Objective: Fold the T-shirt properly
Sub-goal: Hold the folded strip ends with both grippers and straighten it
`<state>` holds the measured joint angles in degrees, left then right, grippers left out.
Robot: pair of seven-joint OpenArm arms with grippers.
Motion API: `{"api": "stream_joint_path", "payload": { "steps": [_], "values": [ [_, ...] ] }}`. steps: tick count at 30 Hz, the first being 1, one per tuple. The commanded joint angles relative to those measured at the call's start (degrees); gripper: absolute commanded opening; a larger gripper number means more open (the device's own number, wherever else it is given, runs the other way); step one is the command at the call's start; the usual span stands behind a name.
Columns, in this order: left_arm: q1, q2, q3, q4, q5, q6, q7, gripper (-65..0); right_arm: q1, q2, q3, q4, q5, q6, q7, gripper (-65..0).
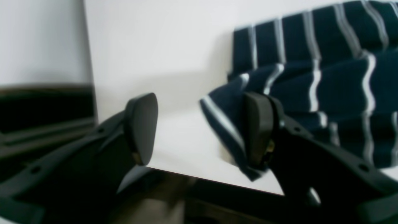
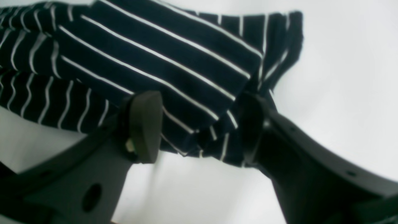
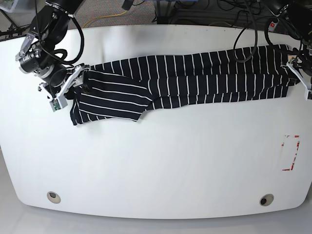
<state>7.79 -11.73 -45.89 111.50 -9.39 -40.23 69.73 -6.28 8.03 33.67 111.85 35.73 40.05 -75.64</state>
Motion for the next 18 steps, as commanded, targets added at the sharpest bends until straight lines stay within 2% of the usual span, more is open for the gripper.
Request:
{"api": "stream_joint_path", "payload": {
  "steps": [1,4,6,10,18],
  "values": [
    [-0.3,-0.5,-2.2,0.3,-6.0,0.2,0.1,-26.7,1.4,-0.3,0.3,-1.2,-0.2,-0.1,0.7,-28.5],
    [-0.1,-0.8,-4.6,-1.1,-15.1,0.2,5.4,-26.7,2.6,-1.0,-0.9,-5.1,-0.3,-0.1,0.8,-28.5],
    [0.5,-2.3,-5.8,-1.9,-20.7,0.2,8.0,-26.7,2.8,-0.4,-1.6,-6.8,-0.3,-0.1,1.0,-28.5],
    [3.4,-4.1,-6.4,-4.2,-29.6,0.2,8.5,-26.7,2.7,-0.3,-1.8,-7.1,-0.3,-0.1,1.0,-28.5],
    [0.1,-5.7,-11.3,-18.4,-30.0,0.2,8.3,-26.7,2.8,-0.4,-2.0,-7.4,-2.1,-0.1,1.1,-28.5]
  ]
}}
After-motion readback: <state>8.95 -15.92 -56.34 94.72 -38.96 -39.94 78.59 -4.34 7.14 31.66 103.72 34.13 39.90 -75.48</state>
